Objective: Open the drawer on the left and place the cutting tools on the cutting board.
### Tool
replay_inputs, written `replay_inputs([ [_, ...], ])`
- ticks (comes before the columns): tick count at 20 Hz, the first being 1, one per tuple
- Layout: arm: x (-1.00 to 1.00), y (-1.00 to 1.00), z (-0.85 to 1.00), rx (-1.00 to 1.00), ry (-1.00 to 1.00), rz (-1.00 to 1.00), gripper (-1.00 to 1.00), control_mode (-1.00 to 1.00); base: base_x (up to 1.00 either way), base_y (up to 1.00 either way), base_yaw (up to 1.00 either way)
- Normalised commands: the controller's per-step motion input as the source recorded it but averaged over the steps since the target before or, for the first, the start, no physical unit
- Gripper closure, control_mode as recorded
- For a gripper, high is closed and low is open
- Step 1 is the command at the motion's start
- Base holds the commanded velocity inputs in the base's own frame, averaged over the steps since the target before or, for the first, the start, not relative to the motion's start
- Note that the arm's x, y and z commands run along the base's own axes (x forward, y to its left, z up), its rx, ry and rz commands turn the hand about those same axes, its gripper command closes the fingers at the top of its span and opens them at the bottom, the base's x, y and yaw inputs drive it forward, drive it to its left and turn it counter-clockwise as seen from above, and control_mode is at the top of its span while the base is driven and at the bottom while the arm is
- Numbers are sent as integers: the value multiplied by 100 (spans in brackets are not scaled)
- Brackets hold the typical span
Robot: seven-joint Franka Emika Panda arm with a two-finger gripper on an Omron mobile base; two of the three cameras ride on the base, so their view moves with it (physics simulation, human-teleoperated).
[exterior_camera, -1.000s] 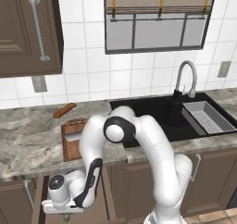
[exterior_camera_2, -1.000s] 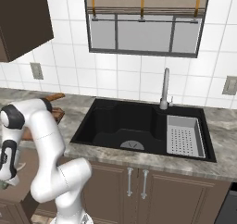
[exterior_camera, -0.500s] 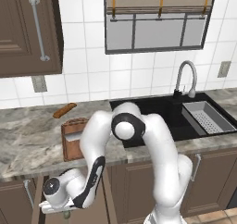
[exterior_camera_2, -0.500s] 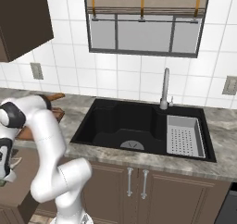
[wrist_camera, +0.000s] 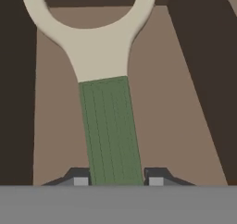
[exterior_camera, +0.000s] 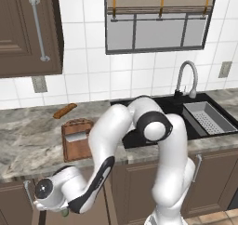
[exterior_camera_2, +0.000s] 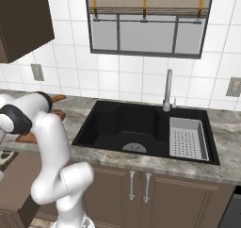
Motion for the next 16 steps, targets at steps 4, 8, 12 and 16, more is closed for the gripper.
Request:
replay_inputs([
  [4, -31, -19, 64, 0, -4, -16, 100, -100, 0, 0, 0],
  [8, -11, -24, 63, 0, 0, -16, 100, -100, 0, 0, 0],
  [12, 0, -25, 59, 0, 0, -15, 100, -100, 0, 0, 0],
  [16, 0, -23, 56, 0, 0, -14, 100, -100, 0, 0, 0],
])
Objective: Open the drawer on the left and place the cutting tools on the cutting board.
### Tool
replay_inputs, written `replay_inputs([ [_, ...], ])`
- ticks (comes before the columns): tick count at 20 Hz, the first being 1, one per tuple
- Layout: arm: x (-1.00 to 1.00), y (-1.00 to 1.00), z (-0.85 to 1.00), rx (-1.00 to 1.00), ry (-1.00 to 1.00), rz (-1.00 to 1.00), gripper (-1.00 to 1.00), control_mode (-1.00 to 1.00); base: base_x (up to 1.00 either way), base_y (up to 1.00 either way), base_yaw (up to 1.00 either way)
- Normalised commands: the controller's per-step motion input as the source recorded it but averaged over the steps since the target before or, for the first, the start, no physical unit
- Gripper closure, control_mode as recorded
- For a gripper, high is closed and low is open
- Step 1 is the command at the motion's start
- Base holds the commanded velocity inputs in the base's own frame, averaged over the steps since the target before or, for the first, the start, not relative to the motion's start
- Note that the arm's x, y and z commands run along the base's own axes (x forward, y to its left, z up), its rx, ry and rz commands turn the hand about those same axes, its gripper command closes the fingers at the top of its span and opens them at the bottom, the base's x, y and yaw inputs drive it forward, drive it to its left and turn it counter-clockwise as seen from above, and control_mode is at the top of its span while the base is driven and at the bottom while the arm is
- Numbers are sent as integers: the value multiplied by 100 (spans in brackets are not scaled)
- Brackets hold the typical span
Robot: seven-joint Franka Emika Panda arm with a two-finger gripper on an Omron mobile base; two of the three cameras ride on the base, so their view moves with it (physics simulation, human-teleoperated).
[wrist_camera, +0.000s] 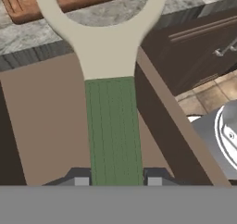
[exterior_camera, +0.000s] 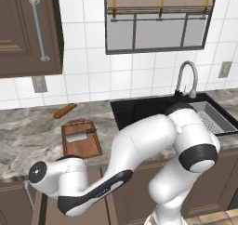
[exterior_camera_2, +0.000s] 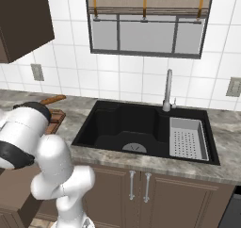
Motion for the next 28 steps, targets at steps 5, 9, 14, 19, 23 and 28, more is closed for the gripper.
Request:
replay_inputs([
  [5, 3, -27, 51, 0, 0, -9, 100, -100, 0, 0, 0],
  [9, 14, -28, 45, 0, 0, -6, 100, -100, 0, 0, 0],
  [14, 24, -27, 34, 3, 0, -5, 100, -100, 0, 0, 0],
  [19, 35, -18, 4, 10, 0, 0, 100, -100, 0, 0, 0],
  [23, 43, -6, -8, 15, 0, 5, 100, -100, 0, 0, 0],
  [28, 48, -3, -7, 15, 0, 13, 100, -100, 0, 0, 0],
])
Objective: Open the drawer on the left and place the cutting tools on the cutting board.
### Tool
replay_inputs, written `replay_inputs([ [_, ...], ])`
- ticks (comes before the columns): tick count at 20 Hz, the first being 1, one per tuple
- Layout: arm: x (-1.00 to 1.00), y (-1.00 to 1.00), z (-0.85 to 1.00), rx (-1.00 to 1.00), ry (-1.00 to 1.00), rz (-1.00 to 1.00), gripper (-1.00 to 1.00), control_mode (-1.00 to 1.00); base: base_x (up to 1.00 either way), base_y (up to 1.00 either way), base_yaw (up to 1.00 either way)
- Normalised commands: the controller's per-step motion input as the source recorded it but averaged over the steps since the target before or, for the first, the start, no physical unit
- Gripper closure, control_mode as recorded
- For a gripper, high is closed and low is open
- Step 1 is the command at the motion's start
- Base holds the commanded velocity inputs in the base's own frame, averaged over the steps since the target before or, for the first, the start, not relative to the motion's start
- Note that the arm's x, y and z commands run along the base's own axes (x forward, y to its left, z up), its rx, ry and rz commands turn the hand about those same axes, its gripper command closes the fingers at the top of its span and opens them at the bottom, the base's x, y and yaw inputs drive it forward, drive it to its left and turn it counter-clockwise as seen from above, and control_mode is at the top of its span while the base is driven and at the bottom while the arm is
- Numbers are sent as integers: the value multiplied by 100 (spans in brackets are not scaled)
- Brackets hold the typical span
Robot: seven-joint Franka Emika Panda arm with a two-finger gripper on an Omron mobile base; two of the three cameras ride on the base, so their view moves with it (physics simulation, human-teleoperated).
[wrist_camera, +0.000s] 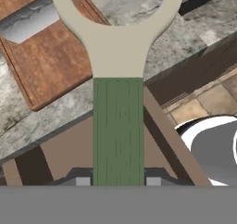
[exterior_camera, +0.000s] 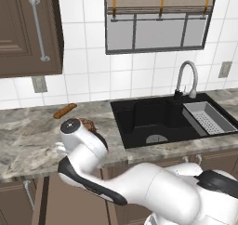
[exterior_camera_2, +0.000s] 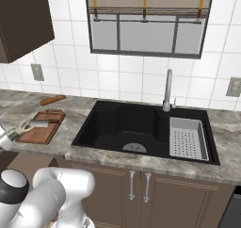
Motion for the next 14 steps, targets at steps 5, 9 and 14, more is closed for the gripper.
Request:
replay_inputs([
  [5, 47, 0, 0, 14, 0, 11, 100, -100, 0, 0, 0],
  [9, 35, 0, 0, 11, 3, 5, 100, -100, 0, 0, 0],
  [14, 34, 0, 0, 6, 8, 1, 100, -100, 0, 0, 0],
])
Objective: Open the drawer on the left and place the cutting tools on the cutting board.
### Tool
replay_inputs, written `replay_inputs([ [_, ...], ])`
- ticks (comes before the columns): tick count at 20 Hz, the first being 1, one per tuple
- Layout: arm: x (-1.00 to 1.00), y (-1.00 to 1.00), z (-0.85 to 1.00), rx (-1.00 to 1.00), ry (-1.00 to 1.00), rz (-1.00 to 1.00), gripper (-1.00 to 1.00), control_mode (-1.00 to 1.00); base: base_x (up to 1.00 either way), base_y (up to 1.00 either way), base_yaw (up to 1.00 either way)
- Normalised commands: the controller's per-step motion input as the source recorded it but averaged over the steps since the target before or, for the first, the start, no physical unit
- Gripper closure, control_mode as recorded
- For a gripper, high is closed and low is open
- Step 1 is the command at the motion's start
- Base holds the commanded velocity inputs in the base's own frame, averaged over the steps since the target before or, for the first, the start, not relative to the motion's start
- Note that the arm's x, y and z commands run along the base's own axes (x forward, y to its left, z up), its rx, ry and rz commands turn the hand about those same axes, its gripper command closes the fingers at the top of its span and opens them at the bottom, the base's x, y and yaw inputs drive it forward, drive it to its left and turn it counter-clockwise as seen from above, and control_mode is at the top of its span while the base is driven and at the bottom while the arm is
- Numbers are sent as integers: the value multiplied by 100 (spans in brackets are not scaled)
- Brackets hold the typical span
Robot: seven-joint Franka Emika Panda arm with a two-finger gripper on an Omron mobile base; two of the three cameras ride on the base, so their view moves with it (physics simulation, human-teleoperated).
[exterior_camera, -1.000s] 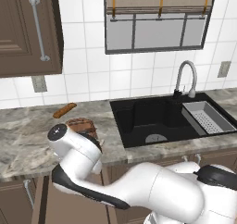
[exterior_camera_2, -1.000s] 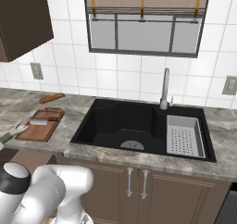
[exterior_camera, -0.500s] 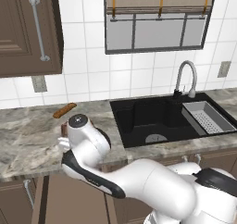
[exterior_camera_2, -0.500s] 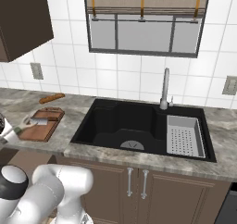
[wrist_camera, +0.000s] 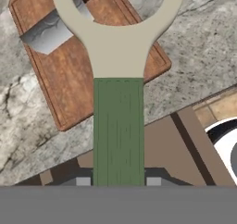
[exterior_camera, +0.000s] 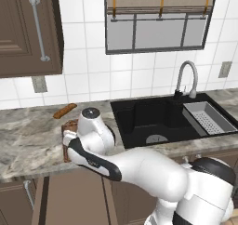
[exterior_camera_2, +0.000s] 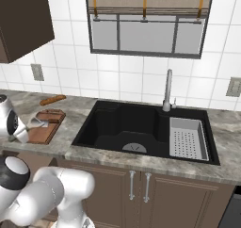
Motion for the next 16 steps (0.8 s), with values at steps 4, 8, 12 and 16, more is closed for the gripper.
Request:
replay_inputs([
  [4, 28, 0, 0, 1, 11, 0, 100, -100, 0, 0, 0],
  [8, 26, 5, 0, 0, 10, 0, 100, -100, 0, 0, 0],
  [12, 23, 4, 0, 0, 5, 0, 100, -100, 0, 0, 0],
  [16, 14, 2, 0, 0, 1, 0, 100, -100, 0, 0, 0],
])
